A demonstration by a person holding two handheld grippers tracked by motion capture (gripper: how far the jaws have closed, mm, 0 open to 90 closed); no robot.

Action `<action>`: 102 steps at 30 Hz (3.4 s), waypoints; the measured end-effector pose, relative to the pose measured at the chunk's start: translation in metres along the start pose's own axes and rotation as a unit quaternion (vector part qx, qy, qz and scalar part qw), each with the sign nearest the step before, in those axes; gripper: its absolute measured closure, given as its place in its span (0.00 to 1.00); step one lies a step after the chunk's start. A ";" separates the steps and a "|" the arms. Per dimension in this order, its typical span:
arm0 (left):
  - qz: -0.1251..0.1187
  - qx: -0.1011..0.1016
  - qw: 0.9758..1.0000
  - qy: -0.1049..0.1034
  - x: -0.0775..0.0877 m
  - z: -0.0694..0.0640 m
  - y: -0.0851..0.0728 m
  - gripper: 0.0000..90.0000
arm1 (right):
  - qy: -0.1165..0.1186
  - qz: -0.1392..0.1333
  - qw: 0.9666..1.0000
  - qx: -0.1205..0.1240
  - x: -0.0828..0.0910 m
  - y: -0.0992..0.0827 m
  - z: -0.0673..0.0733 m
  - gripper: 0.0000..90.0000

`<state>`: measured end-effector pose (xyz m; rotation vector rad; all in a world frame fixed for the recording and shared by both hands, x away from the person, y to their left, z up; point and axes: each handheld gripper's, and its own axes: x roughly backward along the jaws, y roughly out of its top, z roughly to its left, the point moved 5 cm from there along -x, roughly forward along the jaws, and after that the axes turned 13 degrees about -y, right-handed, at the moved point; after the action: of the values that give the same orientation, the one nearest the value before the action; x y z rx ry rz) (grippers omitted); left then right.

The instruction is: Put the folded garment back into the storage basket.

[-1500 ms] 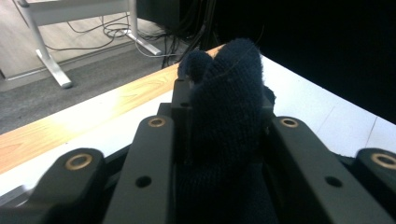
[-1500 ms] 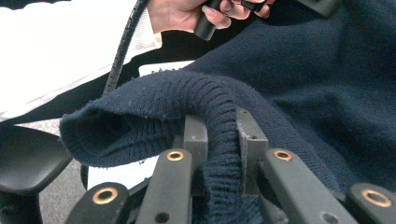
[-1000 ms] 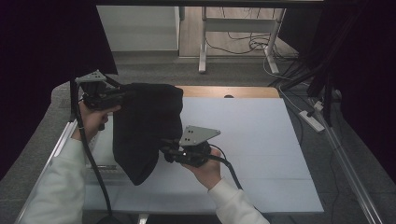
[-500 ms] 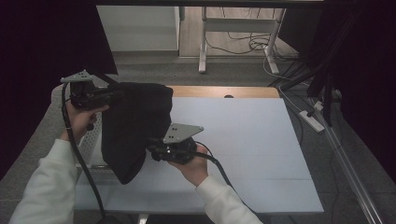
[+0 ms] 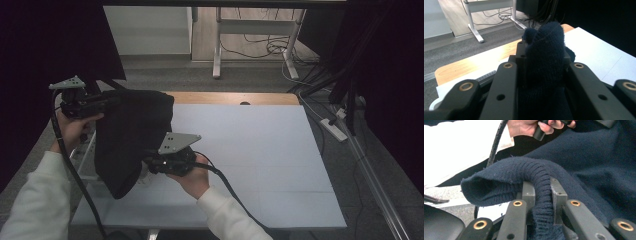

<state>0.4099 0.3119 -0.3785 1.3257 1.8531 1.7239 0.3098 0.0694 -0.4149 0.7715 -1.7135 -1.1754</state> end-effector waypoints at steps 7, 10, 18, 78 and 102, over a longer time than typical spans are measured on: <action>0.003 0.003 1.000 0.004 0.004 0.005 -0.004 0.79 | 0.004 0.003 1.000 -0.001 -0.006 -0.001 0.002 0.86; 0.004 0.005 1.000 0.006 0.007 0.009 -0.007 0.79 | 0.010 0.003 1.000 0.000 -0.011 0.000 0.005 0.86; 0.008 0.011 1.000 0.016 0.018 0.019 -0.012 0.79 | 0.022 0.005 1.000 -0.003 -0.025 0.004 0.012 0.86; 0.111 0.083 0.988 0.074 -0.020 0.088 -0.062 0.78 | 0.038 0.060 0.997 -0.041 -0.084 -0.029 0.003 0.86; 0.118 0.068 0.987 0.082 -0.011 0.086 -0.058 0.78 | 0.060 0.058 0.996 -0.038 -0.094 -0.024 0.016 0.86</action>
<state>0.4539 0.3662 -0.4553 1.5523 2.0035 1.9038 0.3334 0.1473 -0.4698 0.6735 -1.5834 -1.0874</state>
